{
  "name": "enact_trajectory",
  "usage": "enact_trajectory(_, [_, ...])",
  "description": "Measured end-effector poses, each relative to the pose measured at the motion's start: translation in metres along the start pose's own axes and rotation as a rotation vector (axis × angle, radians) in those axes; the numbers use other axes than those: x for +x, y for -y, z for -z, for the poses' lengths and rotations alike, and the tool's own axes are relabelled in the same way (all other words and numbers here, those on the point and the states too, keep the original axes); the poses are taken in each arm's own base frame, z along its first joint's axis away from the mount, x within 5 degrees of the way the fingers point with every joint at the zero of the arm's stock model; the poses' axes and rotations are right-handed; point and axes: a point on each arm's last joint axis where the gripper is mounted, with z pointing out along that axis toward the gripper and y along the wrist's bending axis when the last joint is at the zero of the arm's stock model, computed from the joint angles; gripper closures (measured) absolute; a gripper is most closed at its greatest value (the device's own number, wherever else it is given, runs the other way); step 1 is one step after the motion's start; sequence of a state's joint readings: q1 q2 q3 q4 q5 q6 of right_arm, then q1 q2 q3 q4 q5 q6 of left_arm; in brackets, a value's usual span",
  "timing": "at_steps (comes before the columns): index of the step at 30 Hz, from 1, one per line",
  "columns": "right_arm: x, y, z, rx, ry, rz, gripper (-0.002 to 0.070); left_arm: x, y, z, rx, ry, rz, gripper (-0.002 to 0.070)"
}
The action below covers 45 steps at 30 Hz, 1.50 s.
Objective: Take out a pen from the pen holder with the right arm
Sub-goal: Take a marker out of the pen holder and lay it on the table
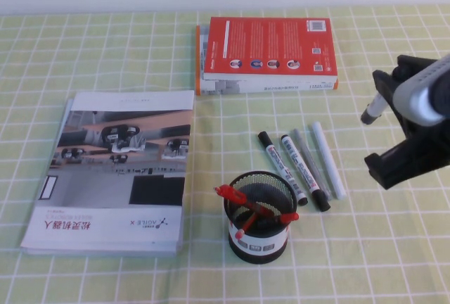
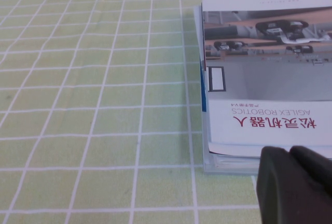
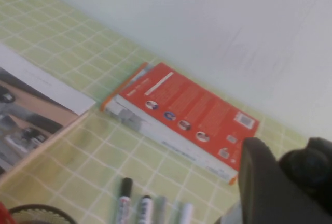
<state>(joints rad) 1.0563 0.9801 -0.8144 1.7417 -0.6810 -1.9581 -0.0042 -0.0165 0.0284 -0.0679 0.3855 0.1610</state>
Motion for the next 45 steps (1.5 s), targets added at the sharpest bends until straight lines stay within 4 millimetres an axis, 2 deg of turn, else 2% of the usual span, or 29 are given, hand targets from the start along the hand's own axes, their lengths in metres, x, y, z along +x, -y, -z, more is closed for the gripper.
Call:
enact_trajectory(6, [0.02, 0.007, -0.015, -0.067, -0.02, -0.248, 0.056, 0.0, 0.0, 0.0, 0.0, 0.0, 0.0, 0.068])
enact_trajectory(9, [0.033, 0.019, -0.023, -0.068, -0.021, -0.387, 0.056, 0.0, 0.0, 0.0, 0.0, 0.0, 0.0, 0.068])
enact_trajectory(14, [0.049, 0.038, -0.036, -0.113, -0.057, -0.524, 0.056, 0.0, 0.0, 0.0, 0.0, 0.0, 0.0, 0.068])
enact_trajectory(22, [0.093, 0.054, -0.062, -0.226, -0.453, -0.71, 0.056, 0.0, 0.0, 0.0, 0.0, 0.0, 0.0, 0.068])
enact_trajectory(25, [0.099, 0.056, -0.075, -0.255, -0.598, -0.708, 0.056, 0.0, 0.0, 0.0, 0.0, 0.0, 0.0, 0.068])
enact_trajectory(28, [0.096, 0.062, -0.09, -0.256, -0.719, -0.691, 0.056, 0.0, 0.0, 0.0, 0.0, 0.0, 0.0, 0.068])
enact_trajectory(34, [0.078, 0.085, -0.133, -0.198, -0.882, -0.593, 0.056, 0.0, 0.0, 0.0, 0.0, 0.0, 0.0, 0.068])
enact_trajectory(40, [0.064, 0.103, -0.187, -0.179, -0.982, -0.535, 0.056, 0.0, 0.0, 0.0, 0.0, 0.0, 0.0, 0.068])
enact_trajectory(45, [0.079, 0.105, -0.237, -0.217, -1.099, -0.527, 0.056, 0.0, 0.0, 0.0, 0.0, 0.0, 0.0, 0.068])
